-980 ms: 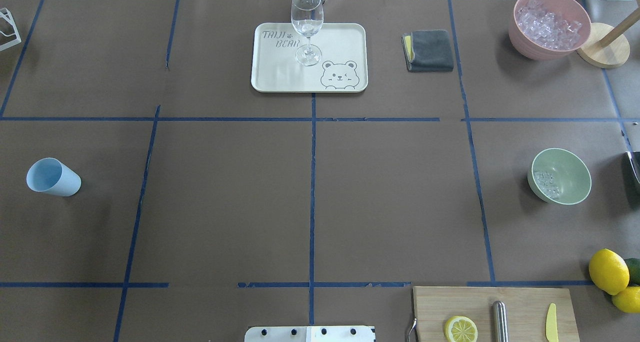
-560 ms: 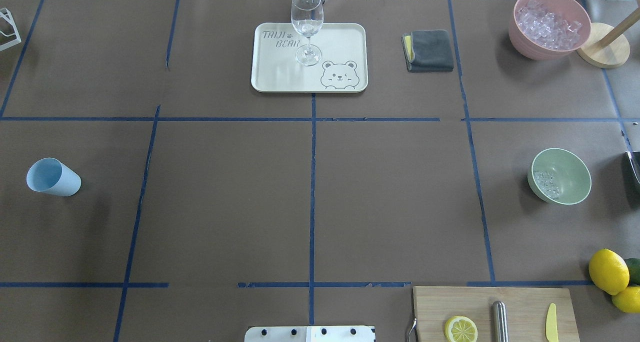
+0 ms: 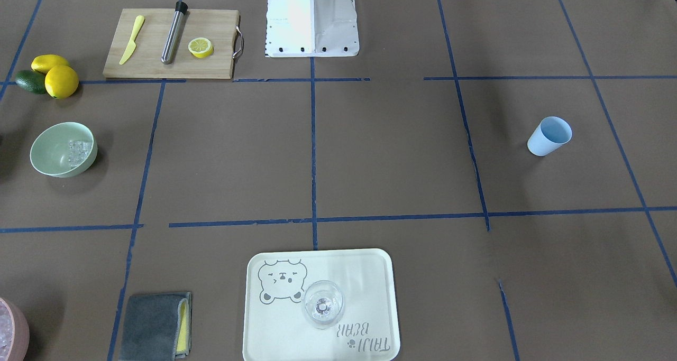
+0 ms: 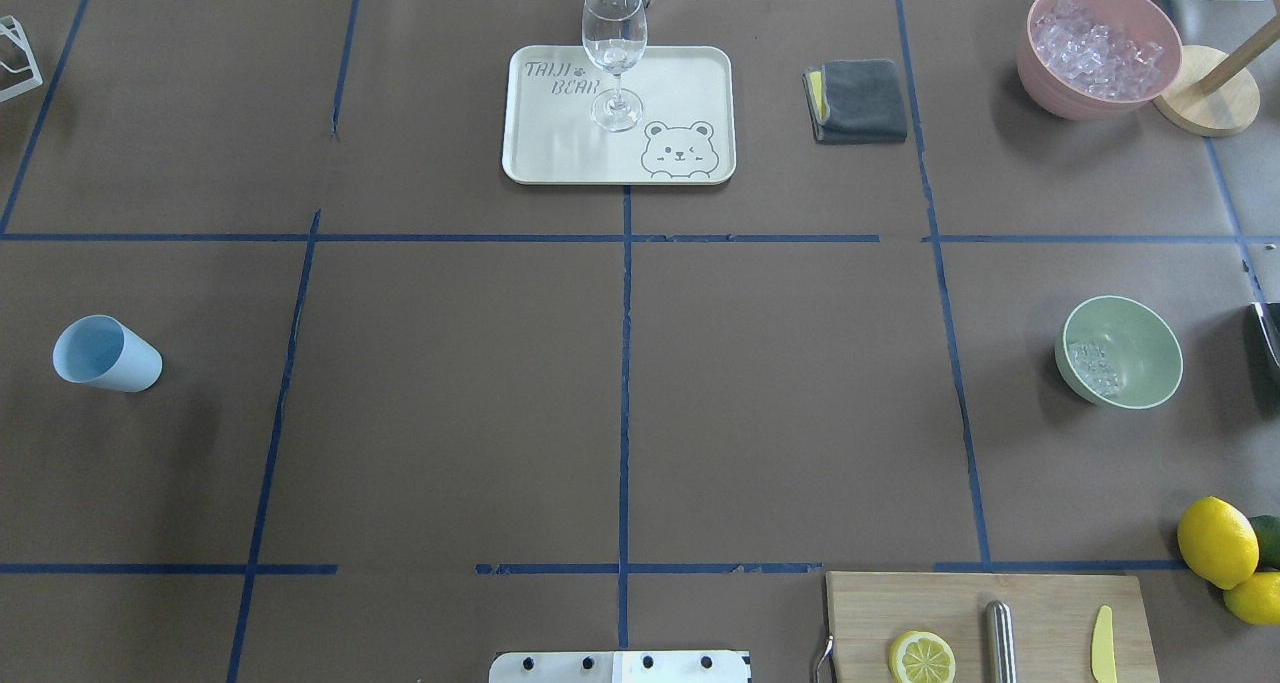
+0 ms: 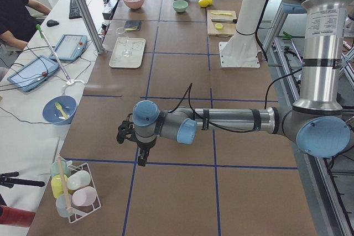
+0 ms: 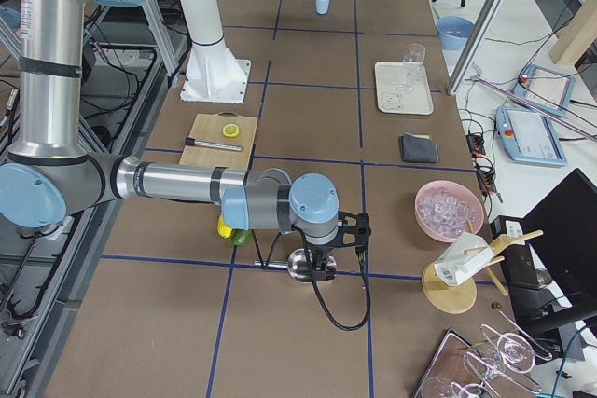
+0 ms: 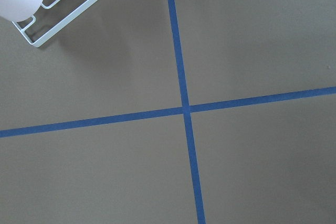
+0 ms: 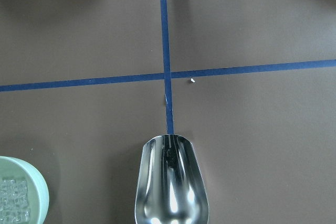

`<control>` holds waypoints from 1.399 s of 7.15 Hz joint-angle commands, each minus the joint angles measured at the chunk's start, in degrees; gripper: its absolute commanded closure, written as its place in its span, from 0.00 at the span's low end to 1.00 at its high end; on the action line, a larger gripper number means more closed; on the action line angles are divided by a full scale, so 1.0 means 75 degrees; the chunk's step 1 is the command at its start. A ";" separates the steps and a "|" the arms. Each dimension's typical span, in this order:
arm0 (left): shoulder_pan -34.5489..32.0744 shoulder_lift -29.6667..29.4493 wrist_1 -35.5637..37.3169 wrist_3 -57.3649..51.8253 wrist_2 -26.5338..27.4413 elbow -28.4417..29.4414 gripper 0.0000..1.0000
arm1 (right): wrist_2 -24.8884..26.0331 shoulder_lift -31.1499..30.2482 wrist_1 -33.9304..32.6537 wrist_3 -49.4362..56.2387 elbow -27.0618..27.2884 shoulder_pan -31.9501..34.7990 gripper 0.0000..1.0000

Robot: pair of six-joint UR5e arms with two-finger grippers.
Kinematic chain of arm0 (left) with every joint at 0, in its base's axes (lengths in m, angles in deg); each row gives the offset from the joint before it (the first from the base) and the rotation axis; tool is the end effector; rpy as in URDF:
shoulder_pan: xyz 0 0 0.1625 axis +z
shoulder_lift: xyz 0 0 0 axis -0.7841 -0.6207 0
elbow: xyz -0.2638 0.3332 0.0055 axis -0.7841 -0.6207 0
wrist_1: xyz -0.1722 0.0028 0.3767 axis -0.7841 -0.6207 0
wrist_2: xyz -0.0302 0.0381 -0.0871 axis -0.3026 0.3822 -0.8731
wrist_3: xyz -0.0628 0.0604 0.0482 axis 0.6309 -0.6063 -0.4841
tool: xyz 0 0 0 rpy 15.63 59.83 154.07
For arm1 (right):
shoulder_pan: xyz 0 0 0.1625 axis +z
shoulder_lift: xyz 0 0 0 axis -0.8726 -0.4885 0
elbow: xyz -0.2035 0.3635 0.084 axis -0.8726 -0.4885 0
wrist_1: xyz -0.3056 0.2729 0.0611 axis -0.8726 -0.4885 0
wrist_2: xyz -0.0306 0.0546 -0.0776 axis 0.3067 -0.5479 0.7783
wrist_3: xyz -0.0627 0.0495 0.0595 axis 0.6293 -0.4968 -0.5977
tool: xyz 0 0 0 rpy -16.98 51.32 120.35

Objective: Pour ice into bowl

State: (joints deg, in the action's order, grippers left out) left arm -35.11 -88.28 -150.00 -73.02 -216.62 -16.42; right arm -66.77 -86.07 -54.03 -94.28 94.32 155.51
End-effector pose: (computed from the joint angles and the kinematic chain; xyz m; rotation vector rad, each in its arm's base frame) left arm -0.0365 -0.5019 0.6437 0.1803 0.7676 0.0744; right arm 0.0947 -0.4359 0.6446 0.0853 -0.8540 0.1201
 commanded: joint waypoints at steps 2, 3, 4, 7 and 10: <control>-0.0023 -0.0002 -0.0019 0.0001 -0.0011 -0.0015 0.00 | 0.0019 0.0023 -0.0008 0.0000 -0.0011 0.0000 0.00; -0.0093 -0.0002 -0.0031 0.0024 -0.0011 -0.0027 0.00 | 0.0008 0.0023 -0.0008 0.0000 0.0000 0.0000 0.00; -0.0268 -0.0037 -0.0019 0.0013 0.0000 -0.0039 0.00 | -0.0004 0.0023 -0.0008 0.0000 0.0000 0.0000 0.00; -0.0609 -0.0142 0.0004 0.0001 0.0012 -0.0062 0.00 | -0.0015 0.0023 0.0004 0.0000 0.0012 0.0000 0.00; -0.0610 -0.0119 0.0132 0.0001 0.0001 -0.0074 0.00 | -0.0016 0.0000 0.0004 0.0000 0.0012 0.0000 0.00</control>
State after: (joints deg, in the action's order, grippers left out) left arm -39.64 -89.30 -149.51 -73.01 -216.59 -16.92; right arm -66.88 -86.02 -54.00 -94.28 94.41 155.51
